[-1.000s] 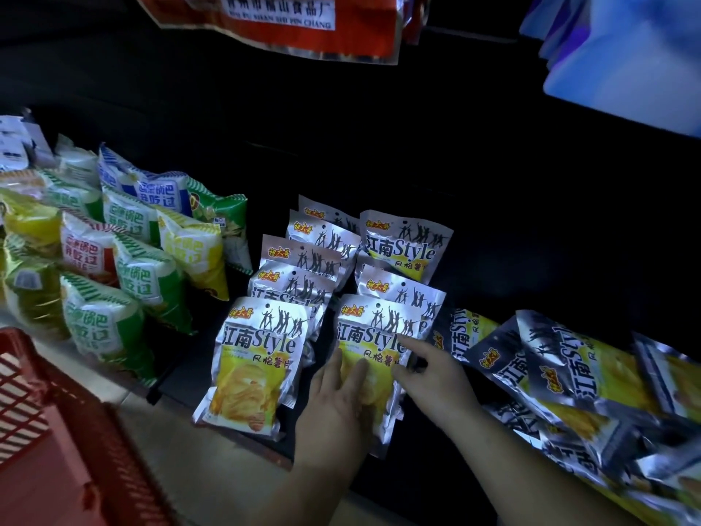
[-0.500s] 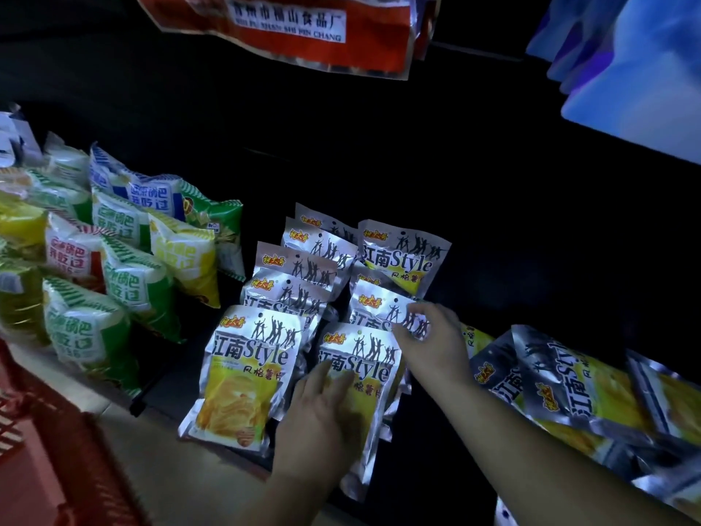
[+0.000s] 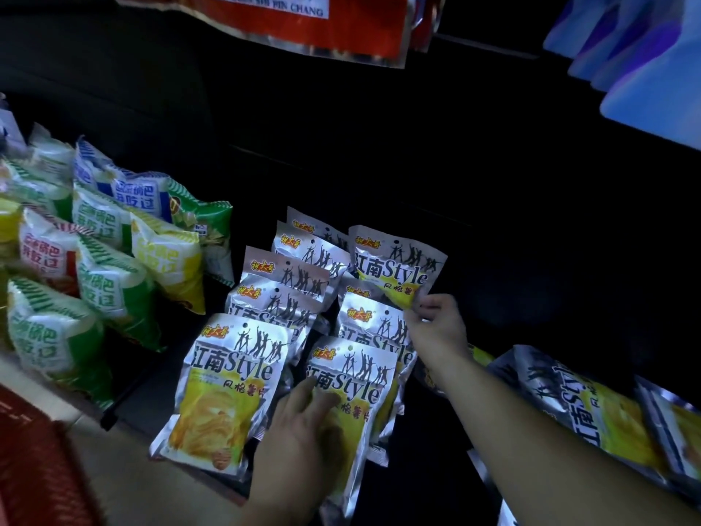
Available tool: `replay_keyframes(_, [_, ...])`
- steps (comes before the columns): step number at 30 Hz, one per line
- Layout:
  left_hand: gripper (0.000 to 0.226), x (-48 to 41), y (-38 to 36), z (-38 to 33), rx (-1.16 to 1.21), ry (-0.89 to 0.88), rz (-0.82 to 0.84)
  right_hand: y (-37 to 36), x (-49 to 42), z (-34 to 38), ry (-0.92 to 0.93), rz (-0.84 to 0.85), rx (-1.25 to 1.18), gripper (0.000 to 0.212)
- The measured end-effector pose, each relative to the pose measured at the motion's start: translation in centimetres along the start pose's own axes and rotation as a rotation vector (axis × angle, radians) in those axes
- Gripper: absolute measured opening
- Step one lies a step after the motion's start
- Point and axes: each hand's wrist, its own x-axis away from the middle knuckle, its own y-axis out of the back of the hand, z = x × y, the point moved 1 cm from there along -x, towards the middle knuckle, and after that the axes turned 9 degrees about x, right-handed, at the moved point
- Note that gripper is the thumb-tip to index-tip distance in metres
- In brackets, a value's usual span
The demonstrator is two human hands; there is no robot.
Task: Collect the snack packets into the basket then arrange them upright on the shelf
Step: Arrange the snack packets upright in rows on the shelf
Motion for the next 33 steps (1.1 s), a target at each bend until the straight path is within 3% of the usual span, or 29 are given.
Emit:
replay_keyframes(3, [0.026,0.5,-0.4,0.2,0.021,-0.023,0.0,0.3,-0.1,0.5,-0.005,-0.052,0.05,0.002])
replay_keyframes(8, [0.039,1.7,-0.3,-1.1,-0.039,-0.008,0.062,1.6,0.5,0.9,0.065,-0.072,0.067,0.024])
replay_keyframes(13, [0.045,1.4,0.0,-1.8,-0.046,0.045,0.107,2.3,1.5,3.3,0.16,-0.033,-0.062,0.016])
replay_keyframes(21, [0.049,0.8,-0.3,-1.3,-0.072,0.149,0.116,2.2,1.1,2.4,0.135,0.016,-0.079,0.011])
replay_keyframes(29, [0.043,0.1,-1.6,-1.8,-0.02,0.091,0.053,2.8,1.7,0.8,-0.043,-0.049,0.044,0.036])
replay_keyframes(33, [0.041,0.5,-2.1,-1.9,-0.011,0.079,0.053,2.2,2.4,-1.4,-0.279,0.091,-0.049,0.006])
